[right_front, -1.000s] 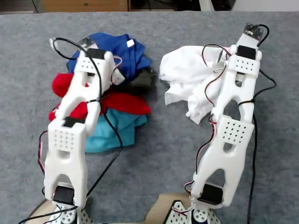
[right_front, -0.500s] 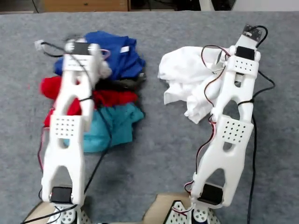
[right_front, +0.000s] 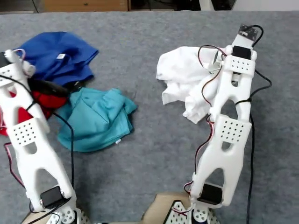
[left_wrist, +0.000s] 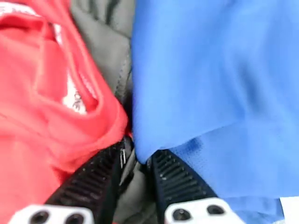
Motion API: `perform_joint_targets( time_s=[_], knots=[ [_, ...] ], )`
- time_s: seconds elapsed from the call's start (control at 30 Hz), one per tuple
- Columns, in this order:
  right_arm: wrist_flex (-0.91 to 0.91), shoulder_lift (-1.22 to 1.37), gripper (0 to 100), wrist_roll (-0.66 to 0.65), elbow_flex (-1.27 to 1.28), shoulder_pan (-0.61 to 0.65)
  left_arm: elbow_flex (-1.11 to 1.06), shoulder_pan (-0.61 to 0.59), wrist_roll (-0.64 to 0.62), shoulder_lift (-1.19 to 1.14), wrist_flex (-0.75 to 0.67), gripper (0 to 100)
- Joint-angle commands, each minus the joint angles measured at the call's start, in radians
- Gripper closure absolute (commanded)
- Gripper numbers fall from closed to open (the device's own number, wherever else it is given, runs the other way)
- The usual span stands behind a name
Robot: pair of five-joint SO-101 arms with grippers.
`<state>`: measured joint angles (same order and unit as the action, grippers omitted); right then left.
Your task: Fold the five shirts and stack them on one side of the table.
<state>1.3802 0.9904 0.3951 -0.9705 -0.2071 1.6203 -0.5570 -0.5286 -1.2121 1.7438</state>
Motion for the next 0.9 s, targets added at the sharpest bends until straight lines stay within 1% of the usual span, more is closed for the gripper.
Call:
perform_joint_targets(
  time_s=[0.0, 0.07, 0.2, 0.3, 0.37, 0.47, 0.57, 0.6, 0.7, 0.8, 0.87],
  knots=[
    [-0.014, -0.008, 94.0, 0.005, -0.051, 0.013, 0.046, -0.012, 0.008, 0.062, 0.017, 98],
    [-0.014, -0.008, 94.0, 0.005, -0.050, 0.013, 0.046, 0.003, 0.008, 0.107, 0.018, 94],
    [-0.012, -0.008, 94.0, 0.005, -0.050, 0.013, 0.015, 0.002, 0.002, 0.263, 0.020, 77],
    [-0.011, -0.008, 94.0, 0.005, -0.050, 0.015, -0.158, 0.023, 0.002, 0.404, 0.020, 75],
    [-0.011, -0.008, 94.0, 0.005, -0.050, 0.015, -0.322, 0.069, 0.009, 0.529, 0.020, 75],
    [-0.011, -0.008, 94.0, 0.005, -0.047, 0.025, -0.608, 0.207, 0.109, 0.763, 0.018, 70],
    [-0.009, -0.008, 94.0, 0.003, -0.045, 0.028, -0.822, 0.336, 0.080, 0.958, 0.008, 70],
    [-0.009, -0.008, 94.0, 0.003, -0.044, 0.027, -0.890, 0.374, 0.074, 0.993, -0.017, 70],
    [-0.009, -0.008, 94.0, 0.003, -0.044, 0.025, -1.062, 0.453, 0.037, 1.010, -0.114, 70],
    [-0.009, -0.008, 94.0, 0.003, -0.045, 0.024, -1.217, 0.522, 0.029, 0.957, -0.227, 70],
    [-0.009, -0.008, 94.0, 0.003, -0.045, 0.022, -1.275, 0.563, 0.028, 0.905, -0.267, 70]
  ],
)
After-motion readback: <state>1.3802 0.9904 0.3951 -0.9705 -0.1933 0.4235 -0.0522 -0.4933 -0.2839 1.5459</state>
